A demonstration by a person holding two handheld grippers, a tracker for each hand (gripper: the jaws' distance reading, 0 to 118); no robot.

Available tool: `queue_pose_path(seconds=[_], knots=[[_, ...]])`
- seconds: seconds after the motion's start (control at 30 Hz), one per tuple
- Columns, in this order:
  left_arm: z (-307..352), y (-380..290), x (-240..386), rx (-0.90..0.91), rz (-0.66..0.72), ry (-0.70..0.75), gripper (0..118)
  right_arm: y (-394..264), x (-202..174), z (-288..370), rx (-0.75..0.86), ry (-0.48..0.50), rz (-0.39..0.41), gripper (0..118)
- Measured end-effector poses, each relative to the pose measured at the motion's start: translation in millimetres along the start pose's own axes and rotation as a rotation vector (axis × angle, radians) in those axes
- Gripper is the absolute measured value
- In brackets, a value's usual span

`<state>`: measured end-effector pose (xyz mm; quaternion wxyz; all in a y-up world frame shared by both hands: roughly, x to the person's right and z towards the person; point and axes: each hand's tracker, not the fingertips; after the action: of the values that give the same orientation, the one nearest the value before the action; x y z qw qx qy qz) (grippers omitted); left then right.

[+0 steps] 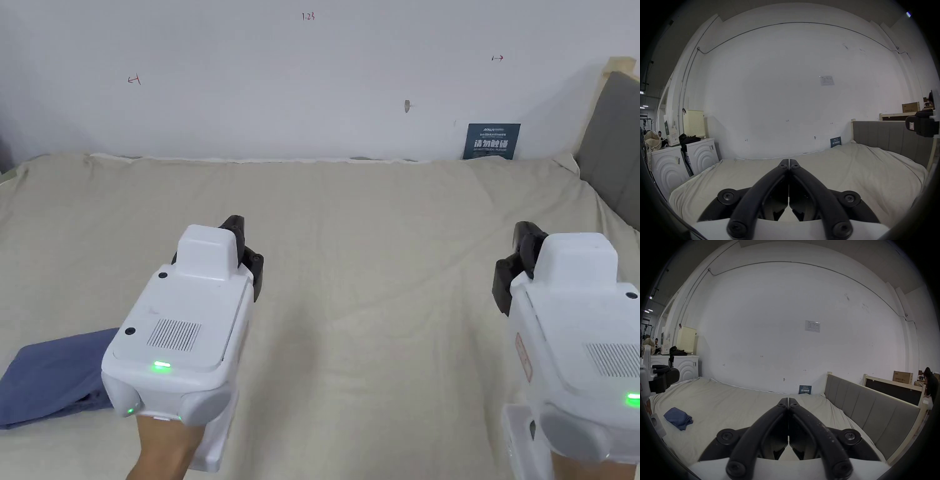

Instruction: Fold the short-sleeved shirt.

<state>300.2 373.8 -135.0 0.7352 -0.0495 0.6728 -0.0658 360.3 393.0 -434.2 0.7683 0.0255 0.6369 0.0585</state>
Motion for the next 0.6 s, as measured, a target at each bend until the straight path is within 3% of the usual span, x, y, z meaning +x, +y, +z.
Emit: queue_pose_path(seconds=[0.6], knots=[[2.2, 1.3, 4.1, 0.005, 0.006, 0.013, 0, 1.9, 0.1, -0.1, 0.005, -0.001, 0.011, 2]])
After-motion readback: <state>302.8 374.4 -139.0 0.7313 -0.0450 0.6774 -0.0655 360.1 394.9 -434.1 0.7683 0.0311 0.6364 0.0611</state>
